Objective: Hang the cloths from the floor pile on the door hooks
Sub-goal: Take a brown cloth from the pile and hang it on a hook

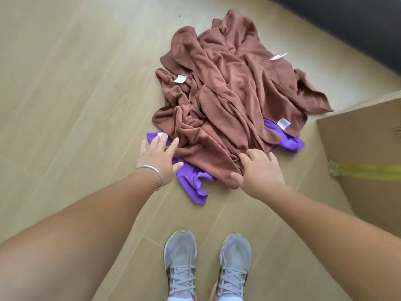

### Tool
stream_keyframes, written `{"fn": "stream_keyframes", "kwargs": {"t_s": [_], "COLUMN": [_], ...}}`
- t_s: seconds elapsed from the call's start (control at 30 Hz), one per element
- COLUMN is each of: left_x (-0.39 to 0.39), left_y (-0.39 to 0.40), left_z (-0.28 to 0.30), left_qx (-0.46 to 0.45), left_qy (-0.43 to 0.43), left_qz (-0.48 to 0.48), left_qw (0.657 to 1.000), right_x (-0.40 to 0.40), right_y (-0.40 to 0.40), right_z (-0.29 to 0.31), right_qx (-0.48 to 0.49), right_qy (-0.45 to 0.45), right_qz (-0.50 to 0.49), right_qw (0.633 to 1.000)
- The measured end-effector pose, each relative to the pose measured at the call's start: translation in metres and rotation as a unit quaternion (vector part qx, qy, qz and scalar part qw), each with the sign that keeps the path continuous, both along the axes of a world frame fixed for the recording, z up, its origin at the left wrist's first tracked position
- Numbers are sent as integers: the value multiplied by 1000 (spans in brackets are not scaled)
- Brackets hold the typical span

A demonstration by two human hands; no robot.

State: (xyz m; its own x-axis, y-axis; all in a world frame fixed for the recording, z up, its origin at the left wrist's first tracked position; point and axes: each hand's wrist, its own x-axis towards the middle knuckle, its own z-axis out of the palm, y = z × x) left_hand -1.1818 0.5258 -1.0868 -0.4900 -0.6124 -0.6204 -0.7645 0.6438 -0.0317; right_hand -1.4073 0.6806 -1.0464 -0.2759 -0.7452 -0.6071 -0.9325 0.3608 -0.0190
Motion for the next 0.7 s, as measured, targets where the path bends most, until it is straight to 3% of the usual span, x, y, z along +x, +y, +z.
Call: {"fn": "stream_keyframes", "kwargs": {"t_s": [0.2,0.37,0.5,0.7], "left_x": [-2,0,6,26], "left_y": [-3,1,0,-22], "left_z": [-72,-86,-59,36], "left_qx": [-55,-64,-54,-56], "left_qy": [-18,42,54,35], "left_qz": [-16,6,29,50], "left_qw": [998,997,997,997], "right_x": [4,8,4,2], "right_y": [9,16,13,-17], "right_z": [-73,-87,-59,37], "right_qx": [27,5,-14,-29], "right_qy": [51,44,50,74], "right_qz": [14,13,13,9], "right_qw": [998,999,999,997]}}
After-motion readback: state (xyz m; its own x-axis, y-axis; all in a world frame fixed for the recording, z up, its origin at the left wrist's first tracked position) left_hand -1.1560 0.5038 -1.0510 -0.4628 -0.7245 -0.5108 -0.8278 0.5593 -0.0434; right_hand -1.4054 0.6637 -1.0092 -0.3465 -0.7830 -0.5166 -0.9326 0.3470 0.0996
